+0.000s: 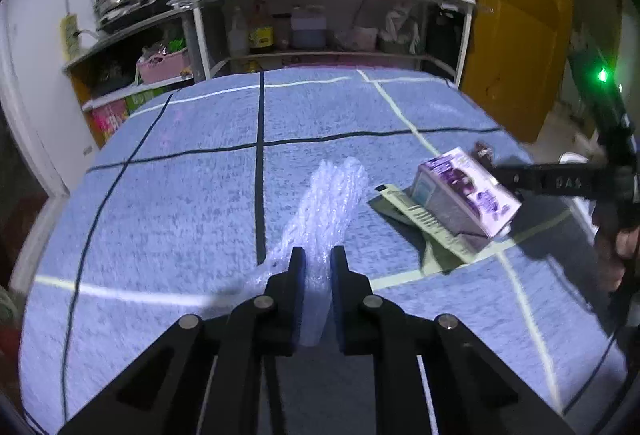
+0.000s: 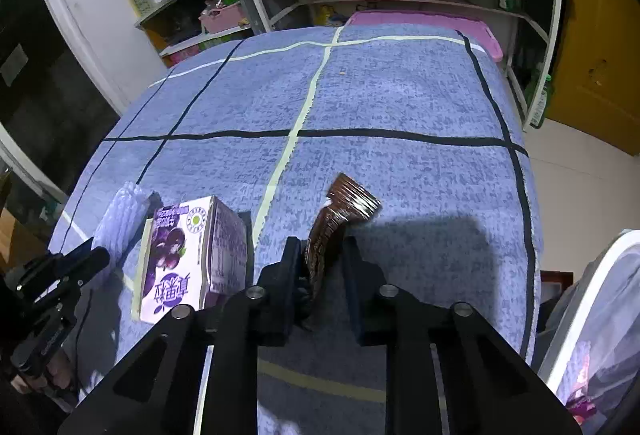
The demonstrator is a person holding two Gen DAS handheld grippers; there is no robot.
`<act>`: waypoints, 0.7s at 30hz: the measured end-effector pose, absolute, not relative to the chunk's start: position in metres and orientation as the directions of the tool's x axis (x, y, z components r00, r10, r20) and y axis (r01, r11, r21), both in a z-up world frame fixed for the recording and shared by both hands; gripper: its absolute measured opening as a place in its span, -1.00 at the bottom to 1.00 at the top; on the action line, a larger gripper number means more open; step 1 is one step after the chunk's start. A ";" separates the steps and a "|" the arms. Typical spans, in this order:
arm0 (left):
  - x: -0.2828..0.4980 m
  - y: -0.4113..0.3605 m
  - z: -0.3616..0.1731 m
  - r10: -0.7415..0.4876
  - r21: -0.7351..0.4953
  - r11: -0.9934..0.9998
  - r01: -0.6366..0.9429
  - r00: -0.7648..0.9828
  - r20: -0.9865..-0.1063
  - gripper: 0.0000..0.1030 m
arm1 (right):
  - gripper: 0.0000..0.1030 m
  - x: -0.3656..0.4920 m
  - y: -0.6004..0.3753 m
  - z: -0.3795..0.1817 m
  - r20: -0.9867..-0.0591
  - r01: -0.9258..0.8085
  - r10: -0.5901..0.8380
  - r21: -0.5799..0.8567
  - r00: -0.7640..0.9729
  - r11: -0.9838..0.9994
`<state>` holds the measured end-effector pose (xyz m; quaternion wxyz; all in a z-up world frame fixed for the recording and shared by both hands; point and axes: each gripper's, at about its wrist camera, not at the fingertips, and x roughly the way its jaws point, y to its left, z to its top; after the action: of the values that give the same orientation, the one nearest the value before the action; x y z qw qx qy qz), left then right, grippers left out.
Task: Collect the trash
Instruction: 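Grasp the white foam net with the left gripper while the right gripper grasps the brown chocolate wrapper, then carry the foam net and chocolate wrapper over the bin and open both grippers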
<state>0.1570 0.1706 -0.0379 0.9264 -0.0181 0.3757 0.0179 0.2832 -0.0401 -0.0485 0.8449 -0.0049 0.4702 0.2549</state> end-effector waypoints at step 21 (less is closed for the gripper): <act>0.095 0.110 -0.013 -0.101 -0.233 0.971 -0.058 0.781 -0.616 -0.77 | -0.69 0.199 -0.105 -0.008 -0.705 -0.500 0.531 0.283 0.470 0.819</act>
<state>0.0954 0.1102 -0.0125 0.9361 -0.1204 0.3303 -0.0117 0.1990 -0.1049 -0.0084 0.8572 0.0187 0.4177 0.3007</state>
